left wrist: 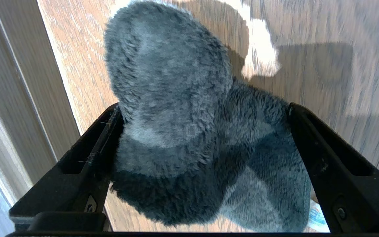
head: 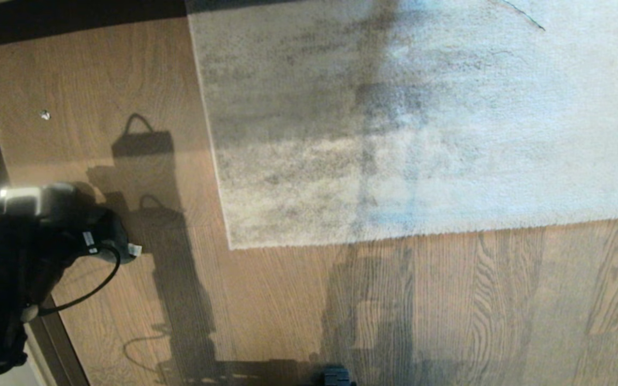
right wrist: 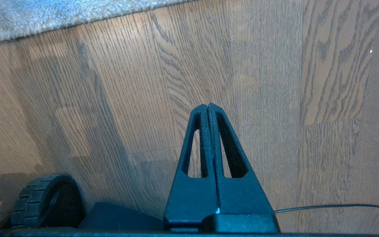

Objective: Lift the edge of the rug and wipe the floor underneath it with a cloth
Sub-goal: Pick up the rag

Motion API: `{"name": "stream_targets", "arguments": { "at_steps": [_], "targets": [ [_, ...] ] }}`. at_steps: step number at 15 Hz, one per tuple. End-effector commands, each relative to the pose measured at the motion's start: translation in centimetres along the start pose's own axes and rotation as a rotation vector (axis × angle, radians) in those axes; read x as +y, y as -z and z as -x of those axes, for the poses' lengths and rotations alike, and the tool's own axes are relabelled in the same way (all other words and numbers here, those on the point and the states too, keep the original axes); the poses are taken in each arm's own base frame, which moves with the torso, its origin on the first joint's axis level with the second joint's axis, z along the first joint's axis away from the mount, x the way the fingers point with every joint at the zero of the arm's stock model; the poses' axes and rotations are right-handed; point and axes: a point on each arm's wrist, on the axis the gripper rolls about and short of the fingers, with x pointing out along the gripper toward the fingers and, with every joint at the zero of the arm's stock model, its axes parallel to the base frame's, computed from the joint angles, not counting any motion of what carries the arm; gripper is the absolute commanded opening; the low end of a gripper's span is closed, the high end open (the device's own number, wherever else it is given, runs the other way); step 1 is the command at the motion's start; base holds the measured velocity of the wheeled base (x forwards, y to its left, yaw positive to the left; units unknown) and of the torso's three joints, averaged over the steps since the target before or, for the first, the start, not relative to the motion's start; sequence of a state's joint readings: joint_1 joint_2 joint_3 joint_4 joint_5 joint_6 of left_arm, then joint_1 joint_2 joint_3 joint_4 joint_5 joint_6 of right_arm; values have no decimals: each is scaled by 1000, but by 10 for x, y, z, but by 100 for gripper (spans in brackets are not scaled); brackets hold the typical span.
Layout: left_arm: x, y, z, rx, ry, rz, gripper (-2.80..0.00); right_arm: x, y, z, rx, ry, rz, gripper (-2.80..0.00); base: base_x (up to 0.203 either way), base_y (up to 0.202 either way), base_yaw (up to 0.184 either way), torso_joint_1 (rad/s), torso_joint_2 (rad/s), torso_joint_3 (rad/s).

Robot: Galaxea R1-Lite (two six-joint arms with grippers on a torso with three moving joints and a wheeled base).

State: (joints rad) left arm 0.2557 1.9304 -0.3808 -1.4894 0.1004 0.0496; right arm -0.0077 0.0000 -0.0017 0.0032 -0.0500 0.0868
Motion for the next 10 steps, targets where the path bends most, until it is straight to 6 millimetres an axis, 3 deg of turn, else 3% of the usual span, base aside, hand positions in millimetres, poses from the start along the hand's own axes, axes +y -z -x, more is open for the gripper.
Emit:
{"name": "stream_targets", "arguments": {
  "at_steps": [1, 2, 10],
  "targets": [
    [0, 3, 2, 10, -1, -2, 0, 0, 0, 0, 1, 1, -1, -280, 0, 0, 0, 0, 0, 0],
    [0, 4, 4, 18, 0, -4, -280, 0, 0, 0, 2, 1, -1, -280, 0, 0, 0, 0, 0, 0],
    [11, -20, 29, -60, -35, 14, -280, 0, 0, 0, 3, 1, 0, -280, 0, 0, 0, 0, 0, 0]
  ]
}}
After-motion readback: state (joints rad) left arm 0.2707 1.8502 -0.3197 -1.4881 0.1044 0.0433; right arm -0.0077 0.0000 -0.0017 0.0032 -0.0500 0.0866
